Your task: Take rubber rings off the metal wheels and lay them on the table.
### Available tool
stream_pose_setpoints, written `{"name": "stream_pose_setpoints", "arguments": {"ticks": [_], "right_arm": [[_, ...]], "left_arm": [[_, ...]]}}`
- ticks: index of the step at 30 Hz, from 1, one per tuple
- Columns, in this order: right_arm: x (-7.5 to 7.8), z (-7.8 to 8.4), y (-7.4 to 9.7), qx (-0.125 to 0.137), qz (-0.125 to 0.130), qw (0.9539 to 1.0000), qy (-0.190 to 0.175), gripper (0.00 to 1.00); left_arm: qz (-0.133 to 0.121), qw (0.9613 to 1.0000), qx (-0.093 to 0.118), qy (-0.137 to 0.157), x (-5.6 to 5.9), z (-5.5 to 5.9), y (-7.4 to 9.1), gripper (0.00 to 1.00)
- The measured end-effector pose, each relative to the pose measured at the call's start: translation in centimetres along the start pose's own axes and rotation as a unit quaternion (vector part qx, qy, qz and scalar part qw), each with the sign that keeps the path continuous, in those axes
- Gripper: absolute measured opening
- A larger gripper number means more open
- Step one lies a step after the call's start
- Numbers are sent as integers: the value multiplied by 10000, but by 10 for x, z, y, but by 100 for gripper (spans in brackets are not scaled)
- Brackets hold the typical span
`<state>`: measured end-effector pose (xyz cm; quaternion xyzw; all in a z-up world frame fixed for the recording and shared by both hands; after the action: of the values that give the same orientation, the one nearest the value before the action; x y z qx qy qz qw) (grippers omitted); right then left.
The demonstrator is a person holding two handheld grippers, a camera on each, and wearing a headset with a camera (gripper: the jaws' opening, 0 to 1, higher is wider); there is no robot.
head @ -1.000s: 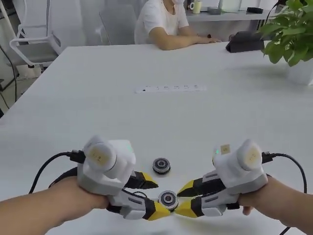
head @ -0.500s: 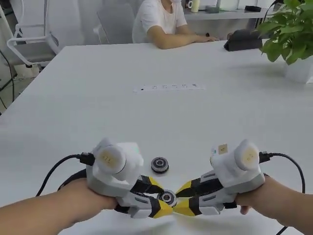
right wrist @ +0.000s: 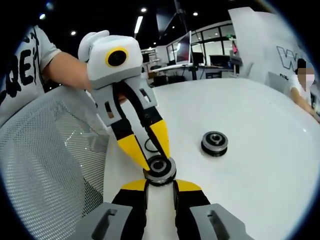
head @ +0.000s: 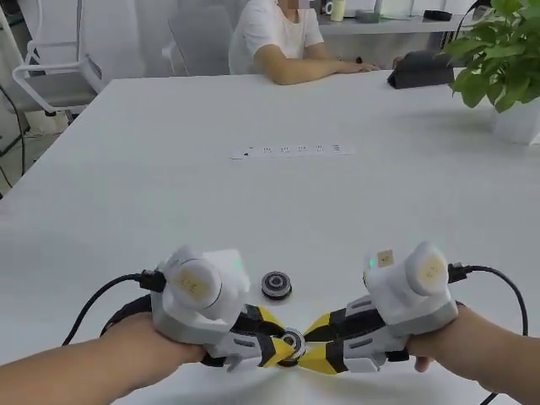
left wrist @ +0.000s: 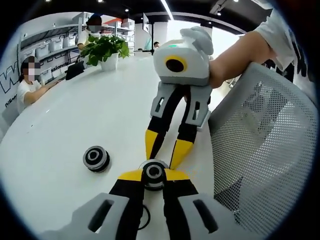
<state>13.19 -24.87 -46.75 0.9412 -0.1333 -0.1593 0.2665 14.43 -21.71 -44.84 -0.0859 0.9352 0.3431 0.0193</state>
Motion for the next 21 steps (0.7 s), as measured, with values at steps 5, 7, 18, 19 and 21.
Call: {"name": "stream_pose_setpoints", "arguments": {"ticks": [5, 7, 18, 19, 21], "right_arm": [[0, 0, 0, 19, 1, 10000, -29, 17], [1, 0, 0, 28, 4, 10000, -39, 17], [1, 1, 1, -27, 35, 10000, -6, 15], [1, 1, 1, -27, 37, 10000, -5, 15], [1, 1, 1, -27, 40, 10000, 10, 13]], "left_arm": [[-32, 10000, 35, -8, 0, 0, -1, 7], [-49, 10000, 57, 3, 0, 1, -1, 7], [-120, 9999, 65, 68, 1, 0, 0, 7], [-120, 9999, 73, 76, 1, 0, 0, 7], [-118, 9999, 80, 85, 1, 0, 0, 7]]}}
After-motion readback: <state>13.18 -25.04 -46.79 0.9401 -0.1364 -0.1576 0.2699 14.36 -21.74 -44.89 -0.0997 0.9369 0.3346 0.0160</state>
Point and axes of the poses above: the centre of the closed fingertips' face, and the gripper's own axes: y roughly backward along the fingers, x roughly to its right, z roughly out of its underside, the point moved 2 cm from there along y, roughly backward along the fingers, and after that the axes turned 6 degrees about -z, right-handed, at the moved point
